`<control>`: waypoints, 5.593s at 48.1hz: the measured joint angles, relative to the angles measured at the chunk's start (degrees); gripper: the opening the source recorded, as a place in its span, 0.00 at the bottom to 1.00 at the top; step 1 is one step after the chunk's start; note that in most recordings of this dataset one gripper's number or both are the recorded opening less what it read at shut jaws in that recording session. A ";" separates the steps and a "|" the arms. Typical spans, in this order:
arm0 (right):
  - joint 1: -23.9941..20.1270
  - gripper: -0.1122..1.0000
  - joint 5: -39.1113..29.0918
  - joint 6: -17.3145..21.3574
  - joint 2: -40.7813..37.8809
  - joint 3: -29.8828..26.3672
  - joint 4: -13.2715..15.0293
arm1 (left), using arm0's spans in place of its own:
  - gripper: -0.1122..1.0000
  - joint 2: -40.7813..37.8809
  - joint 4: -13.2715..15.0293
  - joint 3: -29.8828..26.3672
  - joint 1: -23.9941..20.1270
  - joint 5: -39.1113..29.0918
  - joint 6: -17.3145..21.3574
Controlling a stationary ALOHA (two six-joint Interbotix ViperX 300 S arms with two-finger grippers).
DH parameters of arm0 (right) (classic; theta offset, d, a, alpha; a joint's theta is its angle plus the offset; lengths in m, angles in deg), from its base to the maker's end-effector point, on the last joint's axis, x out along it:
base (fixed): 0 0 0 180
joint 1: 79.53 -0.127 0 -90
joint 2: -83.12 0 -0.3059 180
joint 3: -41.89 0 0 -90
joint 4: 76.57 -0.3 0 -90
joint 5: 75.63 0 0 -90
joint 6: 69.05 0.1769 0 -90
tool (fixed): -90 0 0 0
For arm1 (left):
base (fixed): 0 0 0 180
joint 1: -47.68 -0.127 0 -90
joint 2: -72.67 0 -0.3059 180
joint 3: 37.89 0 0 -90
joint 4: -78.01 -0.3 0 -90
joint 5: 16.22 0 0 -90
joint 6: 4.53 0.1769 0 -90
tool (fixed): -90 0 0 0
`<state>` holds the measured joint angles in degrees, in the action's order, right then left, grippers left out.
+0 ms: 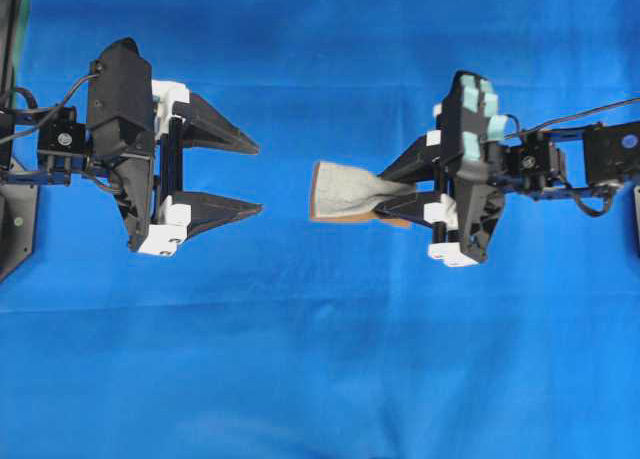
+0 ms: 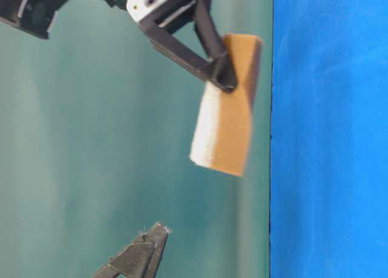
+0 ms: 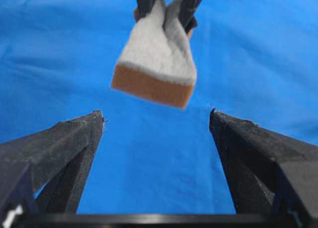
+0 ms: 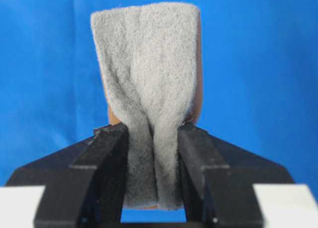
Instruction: Hand over the sponge with the left arm and wipe it with the right arm.
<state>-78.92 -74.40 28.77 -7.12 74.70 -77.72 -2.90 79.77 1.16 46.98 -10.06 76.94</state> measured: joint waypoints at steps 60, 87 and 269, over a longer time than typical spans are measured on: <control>9.14 0.40 8.17 -0.70 -21.45 -2.37 -0.09 | 0.85 0.00 -0.09 0.44 -0.53 0.97 0.26; 3.96 0.39 8.17 0.35 -21.45 -2.46 -2.99 | 0.85 0.00 -0.09 0.44 -0.53 1.05 0.26; 3.34 0.79 -0.18 -1.93 -17.31 -4.83 -4.13 | 0.85 -1.32 -0.09 0.53 -0.26 1.67 0.18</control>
<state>-75.58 -74.57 26.84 -24.44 69.86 -81.85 -4.21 79.68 1.68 46.71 -8.39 77.12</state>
